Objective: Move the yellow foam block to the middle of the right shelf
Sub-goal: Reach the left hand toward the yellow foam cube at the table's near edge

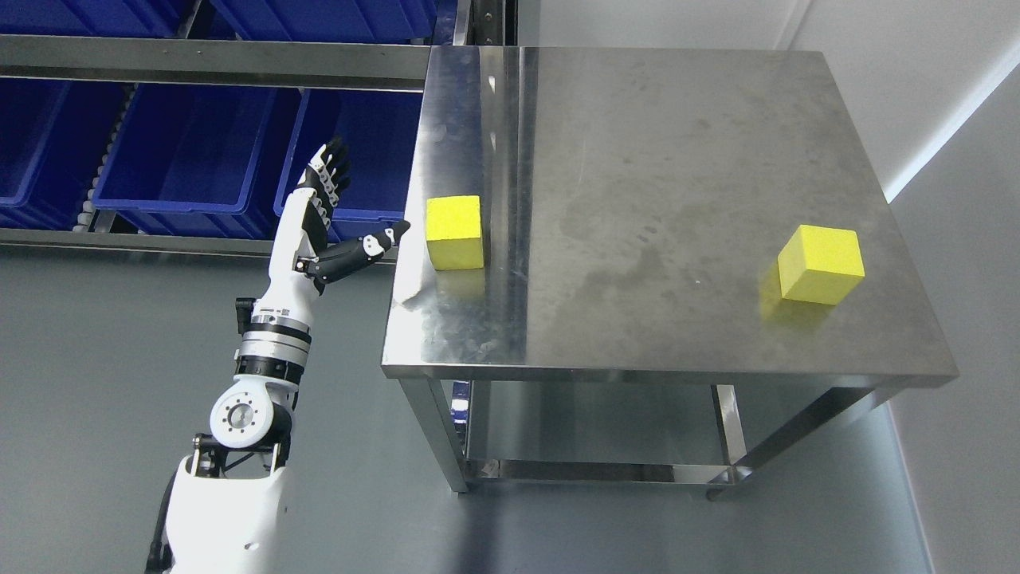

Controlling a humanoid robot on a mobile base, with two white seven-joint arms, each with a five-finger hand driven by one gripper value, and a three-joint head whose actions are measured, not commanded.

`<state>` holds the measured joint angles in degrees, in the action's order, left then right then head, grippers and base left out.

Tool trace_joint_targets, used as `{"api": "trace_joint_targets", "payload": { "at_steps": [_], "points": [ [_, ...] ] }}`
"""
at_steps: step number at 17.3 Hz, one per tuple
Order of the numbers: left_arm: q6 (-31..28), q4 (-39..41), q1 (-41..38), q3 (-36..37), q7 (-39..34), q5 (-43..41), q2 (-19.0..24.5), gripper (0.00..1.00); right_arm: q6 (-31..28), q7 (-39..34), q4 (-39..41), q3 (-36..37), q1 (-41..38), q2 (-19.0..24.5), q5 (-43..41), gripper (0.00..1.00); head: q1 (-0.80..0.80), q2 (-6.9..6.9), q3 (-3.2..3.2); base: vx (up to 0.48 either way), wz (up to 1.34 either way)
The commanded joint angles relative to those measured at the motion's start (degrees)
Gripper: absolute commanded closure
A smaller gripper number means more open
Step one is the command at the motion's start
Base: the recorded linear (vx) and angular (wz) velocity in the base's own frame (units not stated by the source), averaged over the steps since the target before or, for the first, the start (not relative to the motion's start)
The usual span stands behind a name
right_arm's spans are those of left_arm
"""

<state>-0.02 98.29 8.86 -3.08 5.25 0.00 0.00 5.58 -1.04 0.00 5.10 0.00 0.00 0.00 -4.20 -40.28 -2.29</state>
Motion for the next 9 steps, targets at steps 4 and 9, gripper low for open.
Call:
{"api": "trace_joint_targets", "payload": {
  "at_steps": [4,9],
  "points": [
    [6.4,0.1,0.2,-0.2,0.1,2.6,1.0,0.00,0.0,0.0,1.0,0.0,0.2,-1.0,0.0,0.00,0.00,0.00,0.00,0.000,0.00],
    [15.1,-0.1,-2.6,0.1,6.5,2.6,10.2,0.00,0.0,0.0,1.0,0.0,0.1,-1.0,0.0,0.00,0.00,0.00,0.00,0.000,0.00]
  ]
}}
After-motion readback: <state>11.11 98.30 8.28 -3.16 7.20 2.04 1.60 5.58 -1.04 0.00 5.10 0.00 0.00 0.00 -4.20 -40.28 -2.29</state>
